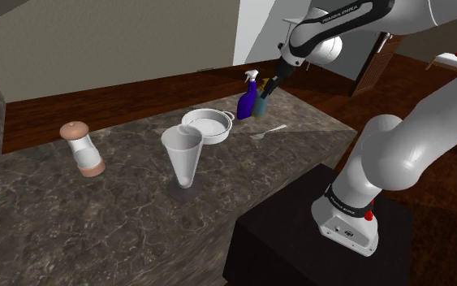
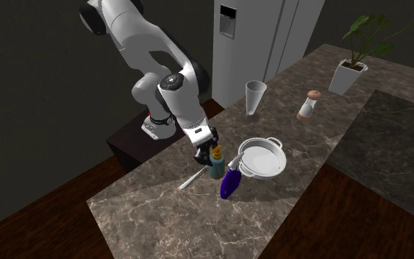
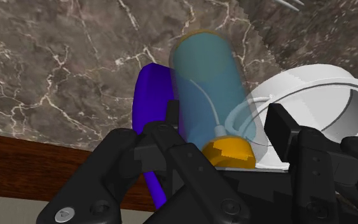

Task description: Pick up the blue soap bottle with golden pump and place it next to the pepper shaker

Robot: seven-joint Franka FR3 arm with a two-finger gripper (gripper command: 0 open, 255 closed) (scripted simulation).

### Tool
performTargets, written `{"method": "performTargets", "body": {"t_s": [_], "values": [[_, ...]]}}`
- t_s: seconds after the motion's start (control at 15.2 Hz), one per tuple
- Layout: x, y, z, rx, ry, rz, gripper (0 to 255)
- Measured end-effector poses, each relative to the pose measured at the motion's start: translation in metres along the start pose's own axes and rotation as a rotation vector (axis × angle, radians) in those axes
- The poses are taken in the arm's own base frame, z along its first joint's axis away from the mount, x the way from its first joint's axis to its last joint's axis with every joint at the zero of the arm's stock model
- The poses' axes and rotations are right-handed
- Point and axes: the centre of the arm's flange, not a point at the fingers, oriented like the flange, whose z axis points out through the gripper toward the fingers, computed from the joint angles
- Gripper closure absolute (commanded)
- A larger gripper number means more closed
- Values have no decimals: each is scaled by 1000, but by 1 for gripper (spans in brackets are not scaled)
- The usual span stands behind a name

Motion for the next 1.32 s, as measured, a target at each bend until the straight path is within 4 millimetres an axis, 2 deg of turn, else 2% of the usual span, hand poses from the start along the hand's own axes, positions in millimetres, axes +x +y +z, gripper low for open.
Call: {"method": "performTargets", "body": {"t_s": [1.32], "values": [[35, -12, -99, 0, 0, 0, 255]]}}
